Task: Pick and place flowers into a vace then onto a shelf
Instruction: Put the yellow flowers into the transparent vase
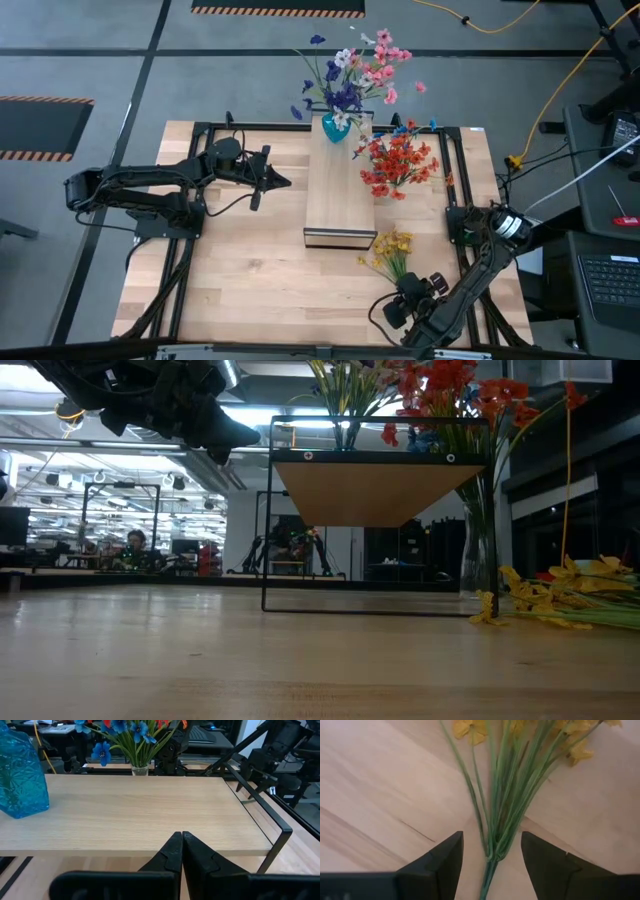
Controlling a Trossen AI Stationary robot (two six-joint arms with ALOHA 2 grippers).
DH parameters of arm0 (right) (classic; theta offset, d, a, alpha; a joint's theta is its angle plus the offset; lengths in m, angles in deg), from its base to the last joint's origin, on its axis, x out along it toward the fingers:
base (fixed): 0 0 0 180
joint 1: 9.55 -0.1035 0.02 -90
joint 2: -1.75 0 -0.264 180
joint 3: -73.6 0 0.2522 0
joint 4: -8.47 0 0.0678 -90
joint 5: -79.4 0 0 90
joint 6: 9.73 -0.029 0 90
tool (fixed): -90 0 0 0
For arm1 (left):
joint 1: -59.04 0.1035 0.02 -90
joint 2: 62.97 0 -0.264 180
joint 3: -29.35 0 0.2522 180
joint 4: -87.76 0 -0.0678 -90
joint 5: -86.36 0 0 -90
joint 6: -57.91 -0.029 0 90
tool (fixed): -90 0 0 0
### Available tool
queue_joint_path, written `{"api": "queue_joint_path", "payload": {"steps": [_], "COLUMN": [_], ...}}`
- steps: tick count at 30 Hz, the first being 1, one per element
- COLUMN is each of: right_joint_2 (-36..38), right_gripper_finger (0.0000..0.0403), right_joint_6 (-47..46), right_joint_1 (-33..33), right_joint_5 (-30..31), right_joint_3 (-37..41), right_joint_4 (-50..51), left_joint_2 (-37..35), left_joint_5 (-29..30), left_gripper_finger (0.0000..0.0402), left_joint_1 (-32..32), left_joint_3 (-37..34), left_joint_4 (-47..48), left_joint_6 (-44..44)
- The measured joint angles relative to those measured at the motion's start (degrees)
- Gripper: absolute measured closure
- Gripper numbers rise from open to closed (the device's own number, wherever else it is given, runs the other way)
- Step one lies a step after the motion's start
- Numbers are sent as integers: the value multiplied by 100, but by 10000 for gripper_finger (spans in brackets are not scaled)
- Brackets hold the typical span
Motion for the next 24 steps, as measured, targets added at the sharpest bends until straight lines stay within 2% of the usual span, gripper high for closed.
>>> {"api": "queue_joint_path", "payload": {"steps": [24], "right_joint_2": [-262], "right_gripper_finger": [201], "right_joint_6": [-46], "right_joint_1": [175], "right_joint_5": [-47], "right_joint_3": [59], "right_joint_4": [-123], "left_joint_2": [0], "left_joint_5": [0], "left_gripper_finger": [398], "left_joint_1": [-1], "left_joint_3": [0], "left_joint_4": [111], "left_joint_6": [-1]}}
